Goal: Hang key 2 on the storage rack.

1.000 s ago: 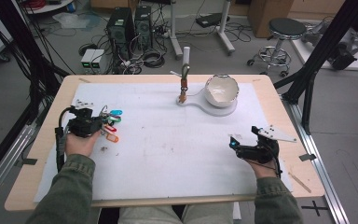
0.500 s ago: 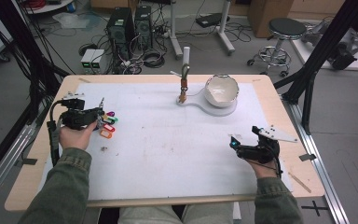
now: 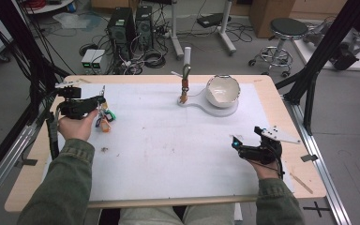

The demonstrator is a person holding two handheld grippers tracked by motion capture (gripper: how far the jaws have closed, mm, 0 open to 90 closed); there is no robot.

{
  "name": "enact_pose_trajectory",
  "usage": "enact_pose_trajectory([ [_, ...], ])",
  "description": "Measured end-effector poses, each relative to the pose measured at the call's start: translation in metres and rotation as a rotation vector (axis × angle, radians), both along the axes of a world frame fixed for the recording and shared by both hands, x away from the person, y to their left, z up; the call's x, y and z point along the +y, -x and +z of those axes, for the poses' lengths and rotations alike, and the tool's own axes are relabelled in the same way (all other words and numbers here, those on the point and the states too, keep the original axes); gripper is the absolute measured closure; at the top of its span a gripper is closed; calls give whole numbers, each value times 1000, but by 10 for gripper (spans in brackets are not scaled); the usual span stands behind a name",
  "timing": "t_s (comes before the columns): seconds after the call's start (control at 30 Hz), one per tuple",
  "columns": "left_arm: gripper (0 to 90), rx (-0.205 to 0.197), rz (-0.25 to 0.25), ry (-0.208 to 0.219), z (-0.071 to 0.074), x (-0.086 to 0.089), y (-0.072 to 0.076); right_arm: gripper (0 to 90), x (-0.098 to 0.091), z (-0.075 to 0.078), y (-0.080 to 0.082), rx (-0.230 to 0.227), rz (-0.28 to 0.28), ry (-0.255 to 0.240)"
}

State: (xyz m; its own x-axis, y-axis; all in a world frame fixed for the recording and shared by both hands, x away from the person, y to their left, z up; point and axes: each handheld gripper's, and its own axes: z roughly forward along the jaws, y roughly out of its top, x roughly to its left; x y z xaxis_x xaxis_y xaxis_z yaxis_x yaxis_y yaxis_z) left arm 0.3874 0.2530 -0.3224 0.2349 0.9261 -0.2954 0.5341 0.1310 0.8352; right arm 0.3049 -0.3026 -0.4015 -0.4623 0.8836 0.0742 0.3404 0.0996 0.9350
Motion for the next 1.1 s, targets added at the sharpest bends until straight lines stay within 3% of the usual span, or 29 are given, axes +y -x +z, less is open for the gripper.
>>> enact_pose_trajectory([
  [0.47, 807, -56, -12, -7, 38, -21, -13, 8, -5, 1, 3, -23, -39, -16],
  [0.83, 807, -52, -5, 29, 37, -27, -22, 7, -4, 1, 4, -21, -39, -17],
  [1.1, 807, -63, -12, 11, 47, -38, -31, 8, -7, 0, 3, -24, -49, -25],
])
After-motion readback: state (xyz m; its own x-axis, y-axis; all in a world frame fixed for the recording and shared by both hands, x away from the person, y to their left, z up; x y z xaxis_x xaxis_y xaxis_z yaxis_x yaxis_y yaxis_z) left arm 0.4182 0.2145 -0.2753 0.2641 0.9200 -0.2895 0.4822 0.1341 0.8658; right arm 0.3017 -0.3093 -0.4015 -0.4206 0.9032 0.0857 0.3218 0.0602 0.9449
